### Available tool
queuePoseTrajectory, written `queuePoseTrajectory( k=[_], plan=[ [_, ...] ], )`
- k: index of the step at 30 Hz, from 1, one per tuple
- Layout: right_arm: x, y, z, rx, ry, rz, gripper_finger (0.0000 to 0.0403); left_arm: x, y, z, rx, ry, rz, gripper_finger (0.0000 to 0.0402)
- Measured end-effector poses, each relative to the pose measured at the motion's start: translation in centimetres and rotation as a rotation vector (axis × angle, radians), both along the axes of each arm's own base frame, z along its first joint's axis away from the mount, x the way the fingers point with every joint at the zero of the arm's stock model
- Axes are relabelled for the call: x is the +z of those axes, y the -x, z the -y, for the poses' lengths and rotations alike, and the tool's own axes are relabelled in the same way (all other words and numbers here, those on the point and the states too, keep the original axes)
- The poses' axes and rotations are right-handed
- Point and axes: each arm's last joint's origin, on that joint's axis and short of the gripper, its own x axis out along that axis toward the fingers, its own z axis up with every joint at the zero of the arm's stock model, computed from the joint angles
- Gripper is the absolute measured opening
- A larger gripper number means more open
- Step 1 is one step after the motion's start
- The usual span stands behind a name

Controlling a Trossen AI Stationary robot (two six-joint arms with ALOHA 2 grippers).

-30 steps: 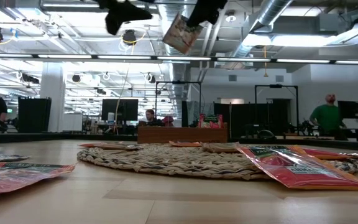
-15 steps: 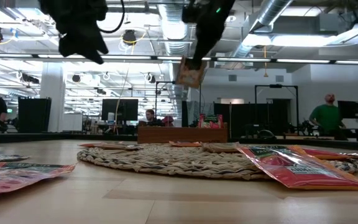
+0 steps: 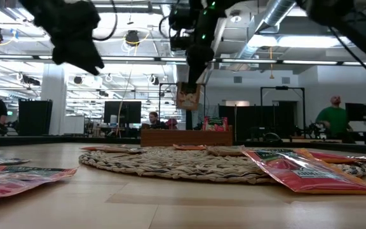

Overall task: Pick & Place Tea
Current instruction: Put the brown tea bag into the middle section of the brown wooden organizer

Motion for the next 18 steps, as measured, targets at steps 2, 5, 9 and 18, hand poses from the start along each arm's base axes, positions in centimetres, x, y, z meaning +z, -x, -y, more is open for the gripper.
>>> queuePoseTrajectory(
  k=[2, 5, 9, 18],
  plan=[
    [-0.9, -0.5, 0.6, -0.006, -0.018, -0.015, 0.0, -0.6, 0.7, -0.1, -0.005, 0.005, 0.064, 0.0188],
    [-1.8, -1.1, 0.9, -0.021, -0.027, -0.017, 0.0, -1.4, 1.7, -0.2, -0.033, 0.006, 0.169, 0.0188],
    [-3.7, -1.6, 1.5, -0.029, -0.056, -0.056, 0.0, -2.5, 3.1, -0.4, -0.072, 0.016, 0.299, 0.0188],
    [-5.4, -2.0, 2.0, -0.099, -0.111, -0.066, 0.0, -4.0, 4.7, -0.2, -0.122, 0.072, 0.393, 0.0188]
  ],
)
